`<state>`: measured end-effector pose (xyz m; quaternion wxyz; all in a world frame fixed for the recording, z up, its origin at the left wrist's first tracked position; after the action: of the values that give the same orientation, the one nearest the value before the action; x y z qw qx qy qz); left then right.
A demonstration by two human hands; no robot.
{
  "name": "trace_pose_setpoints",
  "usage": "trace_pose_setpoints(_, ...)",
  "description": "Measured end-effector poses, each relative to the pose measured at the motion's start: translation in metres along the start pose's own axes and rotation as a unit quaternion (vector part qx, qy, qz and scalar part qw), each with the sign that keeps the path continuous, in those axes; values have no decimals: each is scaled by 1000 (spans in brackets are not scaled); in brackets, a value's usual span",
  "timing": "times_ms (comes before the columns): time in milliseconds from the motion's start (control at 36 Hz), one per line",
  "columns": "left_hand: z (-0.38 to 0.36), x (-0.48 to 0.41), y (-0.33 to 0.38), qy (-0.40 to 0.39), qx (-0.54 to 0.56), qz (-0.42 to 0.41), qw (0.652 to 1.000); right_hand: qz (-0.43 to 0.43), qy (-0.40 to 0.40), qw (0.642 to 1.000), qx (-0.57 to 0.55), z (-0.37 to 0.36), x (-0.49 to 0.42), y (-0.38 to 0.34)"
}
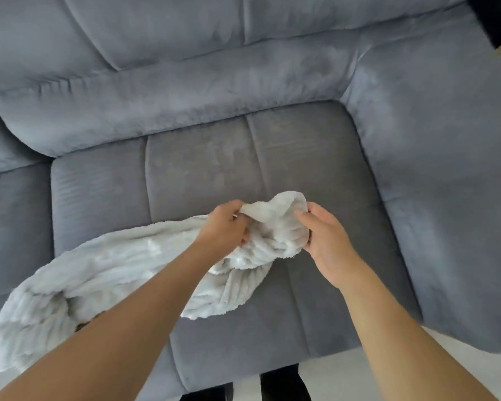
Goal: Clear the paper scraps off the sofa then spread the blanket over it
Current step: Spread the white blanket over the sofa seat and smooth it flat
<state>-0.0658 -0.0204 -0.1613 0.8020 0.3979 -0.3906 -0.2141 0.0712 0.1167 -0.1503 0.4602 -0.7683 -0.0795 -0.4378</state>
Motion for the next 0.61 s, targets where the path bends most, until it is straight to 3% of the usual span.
trace_pose_setpoints(139,26,6,32,119,72,-44,989,-65,-52,991,102,-15,-9,47)
trace_pose_setpoints(278,58,4,56,192,96,-101,972,-44,-71,972,221,-46,-22,72)
trace_pose_setpoints(389,60,-13,54,152,57,-132,978,9,60,968,245,-19,-36,69)
trace_pose_setpoints(445,52,-19,46,139,-16,-127,982,35,101,969,223,-4,-38,58)
trace_pose_setpoints(528,30,-22,31,120,-165,-82,976,63,96,963,242,1,-39,43)
trace_pose_setpoints(611,-3,-18,2,39,-264,2,964,77,64,967,233,-5,-37,36)
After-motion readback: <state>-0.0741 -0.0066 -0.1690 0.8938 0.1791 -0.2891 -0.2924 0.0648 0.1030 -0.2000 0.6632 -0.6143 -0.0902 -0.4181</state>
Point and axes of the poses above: each hand's wrist, its own x-axis away from the middle knuckle, its own z-axis out of the back of the hand, y = z × x, the point moved 10 cm from there along -x, towards the middle knuckle, and after that the axes turned 10 degrees about -z, right-handed, at the moved point
